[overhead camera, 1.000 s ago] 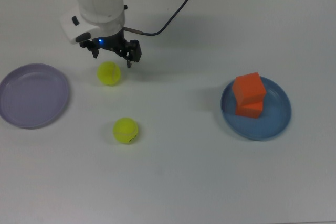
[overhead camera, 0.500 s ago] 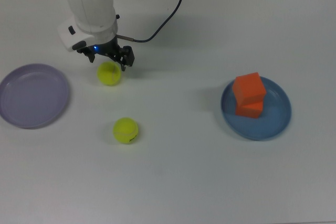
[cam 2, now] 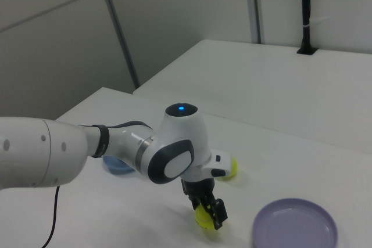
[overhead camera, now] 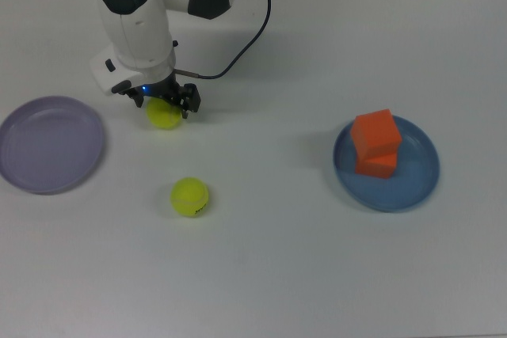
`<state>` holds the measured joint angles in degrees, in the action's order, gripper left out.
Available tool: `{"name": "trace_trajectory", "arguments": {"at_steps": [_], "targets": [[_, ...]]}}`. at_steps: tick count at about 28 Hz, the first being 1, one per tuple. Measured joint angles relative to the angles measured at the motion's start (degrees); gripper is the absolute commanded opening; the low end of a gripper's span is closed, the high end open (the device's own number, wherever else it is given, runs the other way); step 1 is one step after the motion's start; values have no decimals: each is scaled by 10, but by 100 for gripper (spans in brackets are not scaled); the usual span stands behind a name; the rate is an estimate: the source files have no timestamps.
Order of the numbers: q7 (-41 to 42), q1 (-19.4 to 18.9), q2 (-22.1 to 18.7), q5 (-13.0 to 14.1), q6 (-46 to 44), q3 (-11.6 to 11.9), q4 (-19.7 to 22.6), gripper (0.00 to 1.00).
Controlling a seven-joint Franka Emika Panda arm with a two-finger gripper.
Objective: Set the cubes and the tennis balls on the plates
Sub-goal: 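Move to the tennis ball nearest the lavender plate and grasp it, then place the tennis ball on the lavender plate and open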
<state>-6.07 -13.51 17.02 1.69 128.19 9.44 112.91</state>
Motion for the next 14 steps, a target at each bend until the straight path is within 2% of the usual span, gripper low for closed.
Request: {"name": "trace_trajectory", "arguments": {"at_steps": [1, 3, 5, 8, 14], "targets": [[1, 0, 1, 2, 3, 0, 0, 0], [7, 1, 3, 17, 10, 0, 0, 0], [27, 6, 3, 45, 13, 0, -1, 0], [50, 13, 3, 67, 14, 3, -5, 0], [75, 19, 1, 82, 15, 46, -40, 0]]}}
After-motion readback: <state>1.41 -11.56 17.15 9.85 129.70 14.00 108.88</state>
